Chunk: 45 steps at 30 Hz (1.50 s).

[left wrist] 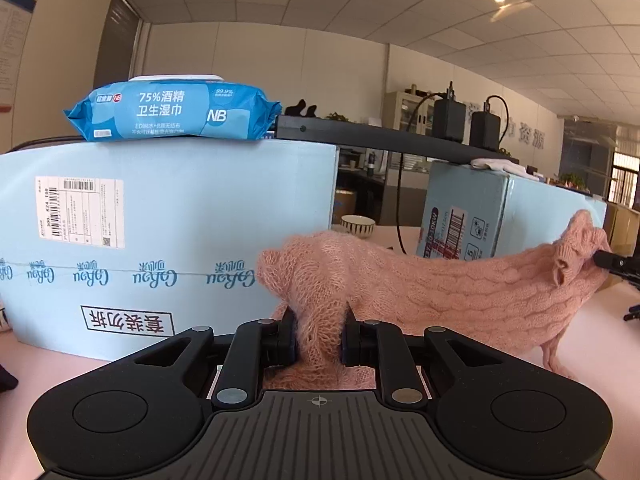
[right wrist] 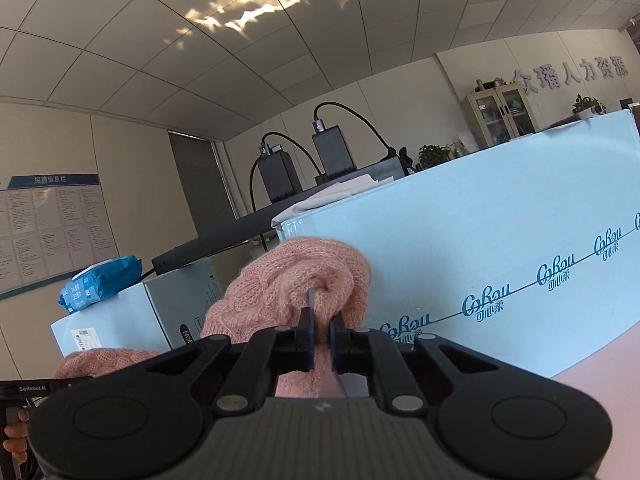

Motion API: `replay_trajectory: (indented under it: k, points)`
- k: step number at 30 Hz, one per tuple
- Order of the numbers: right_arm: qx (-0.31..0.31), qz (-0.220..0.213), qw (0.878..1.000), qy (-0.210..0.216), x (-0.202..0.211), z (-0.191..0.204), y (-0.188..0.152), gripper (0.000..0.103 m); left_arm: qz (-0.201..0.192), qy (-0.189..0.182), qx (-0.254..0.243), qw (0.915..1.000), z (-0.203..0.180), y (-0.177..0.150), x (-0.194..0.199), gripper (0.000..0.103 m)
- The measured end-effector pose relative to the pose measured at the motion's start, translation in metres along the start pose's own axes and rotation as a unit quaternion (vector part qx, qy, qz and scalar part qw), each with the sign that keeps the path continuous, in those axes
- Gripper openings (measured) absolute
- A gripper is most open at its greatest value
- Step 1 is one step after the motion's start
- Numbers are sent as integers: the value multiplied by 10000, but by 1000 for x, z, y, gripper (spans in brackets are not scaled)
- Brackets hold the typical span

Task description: Fold clothes

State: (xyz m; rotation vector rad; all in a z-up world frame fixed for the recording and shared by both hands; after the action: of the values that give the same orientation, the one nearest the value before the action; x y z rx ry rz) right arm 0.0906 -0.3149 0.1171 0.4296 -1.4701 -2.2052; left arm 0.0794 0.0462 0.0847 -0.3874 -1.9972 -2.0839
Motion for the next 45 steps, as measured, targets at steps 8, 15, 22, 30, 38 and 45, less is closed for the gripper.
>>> replay_trajectory:
  k: [8, 15, 22, 30, 38, 45]
  points:
    - [-1024, 1122, 9883, -137, 75, -17, -95, 8, 989, -451, -472, 9930, -12, -113, 39, 21]
    - [-1282, 1456, 9798, -487, 111, -23, -142, 17, 1607, -338, 107, 9864, 17, -152, 47, 64]
    - [-573, 1122, 9896, -687, 132, -7, -117, 92, 1117, -247, 11, 9934, 40, -124, 71, 91]
    - [204, 1484, 9862, -703, 93, 7, -95, 100, 1357, -225, -303, 9900, 28, -124, 18, 94]
    - [-782, 2534, 9523, -1511, 66, -35, -143, 62, 1602, -550, 151, 9854, 18, -135, -2, 77]
    - [-1140, 2483, 9511, -1439, 89, -42, -155, 22, 1538, -595, -36, 9863, 7, -129, 8, 18]
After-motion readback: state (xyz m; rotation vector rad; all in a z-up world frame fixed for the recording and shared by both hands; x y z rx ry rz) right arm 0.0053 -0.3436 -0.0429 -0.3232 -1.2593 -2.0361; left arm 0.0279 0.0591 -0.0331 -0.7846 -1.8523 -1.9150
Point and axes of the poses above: each gripper's, at about its wrist camera, not at the fingertips, and x roughly against the way its jaws point, z to its left, y to its top, the point moved 10 cm from there along -x, roughly the way its jaws point, and after that the axes turned 14 degrees about y, right-handed, at the moved point
